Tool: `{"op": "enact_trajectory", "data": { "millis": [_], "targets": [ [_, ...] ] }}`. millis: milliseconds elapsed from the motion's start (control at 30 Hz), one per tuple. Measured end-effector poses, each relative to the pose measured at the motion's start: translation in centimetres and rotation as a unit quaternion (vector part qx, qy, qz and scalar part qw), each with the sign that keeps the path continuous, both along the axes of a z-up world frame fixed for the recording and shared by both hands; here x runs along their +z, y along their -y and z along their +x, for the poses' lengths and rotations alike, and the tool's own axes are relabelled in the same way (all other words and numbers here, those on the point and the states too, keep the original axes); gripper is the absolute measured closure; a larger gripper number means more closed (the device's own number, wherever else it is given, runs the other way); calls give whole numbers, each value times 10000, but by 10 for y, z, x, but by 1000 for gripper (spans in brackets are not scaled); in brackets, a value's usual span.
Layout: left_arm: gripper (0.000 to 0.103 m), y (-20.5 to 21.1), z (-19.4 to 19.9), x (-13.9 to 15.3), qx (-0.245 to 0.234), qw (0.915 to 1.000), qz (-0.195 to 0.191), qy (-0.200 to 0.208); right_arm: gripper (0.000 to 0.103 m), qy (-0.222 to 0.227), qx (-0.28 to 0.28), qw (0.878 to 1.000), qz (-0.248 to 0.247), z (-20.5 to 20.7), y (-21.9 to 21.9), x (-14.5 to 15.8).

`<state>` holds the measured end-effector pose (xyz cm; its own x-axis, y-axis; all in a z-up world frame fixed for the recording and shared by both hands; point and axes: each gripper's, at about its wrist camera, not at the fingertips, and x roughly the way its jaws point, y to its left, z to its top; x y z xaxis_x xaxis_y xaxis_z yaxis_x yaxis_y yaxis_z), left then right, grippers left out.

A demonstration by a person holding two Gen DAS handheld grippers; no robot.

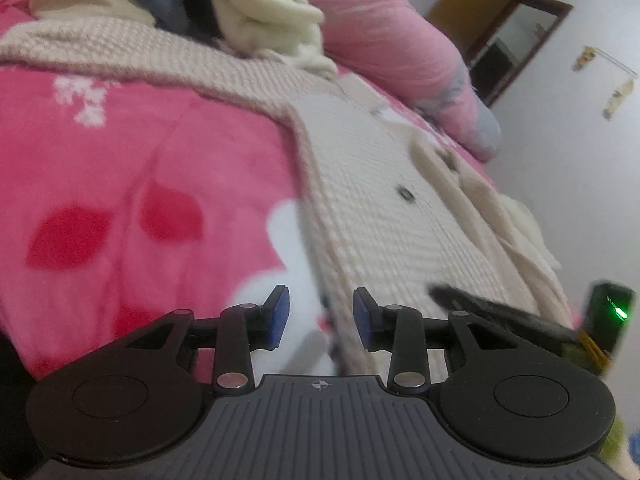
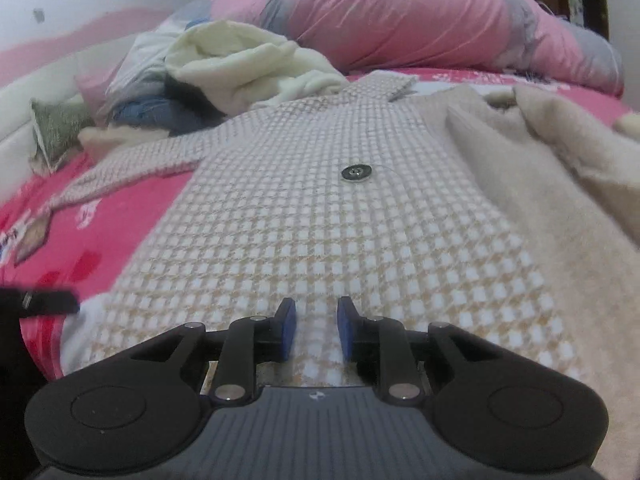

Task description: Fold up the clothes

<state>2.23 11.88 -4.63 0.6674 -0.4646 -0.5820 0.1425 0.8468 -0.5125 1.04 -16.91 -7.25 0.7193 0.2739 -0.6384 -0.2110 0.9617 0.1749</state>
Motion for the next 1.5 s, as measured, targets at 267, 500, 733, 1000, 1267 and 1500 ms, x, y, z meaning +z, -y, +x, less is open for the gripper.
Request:
{"op": "enact_trajectory", "data": {
  "millis": [267,500,733,1000,1267,1500],
  "targets": [
    [68,-32,58,16,705,9966,47,420,75,-264,-131,9995,146,10,4,-5],
    [61,-57,163,33,1330,9890,181,625,73,81,-84,9998,-147,-2,-7,-7],
    [56,-66,280,21,1151,9849,1229,409,73,80,-135,9998,-82,-2,-3,-8],
    [56,-54,342,-4,-576,9735,2211,1,72,47,-131,9999,7,1,-1,-9],
    [51,-46,354,-23,-279,9565,2893,263,67,44,-132,9999,18,4,-2,-9],
    [53,-47,337,-38,942,9303,3461,774,66,85,-111,9999,-26,3,-3,-10]
  ]
}}
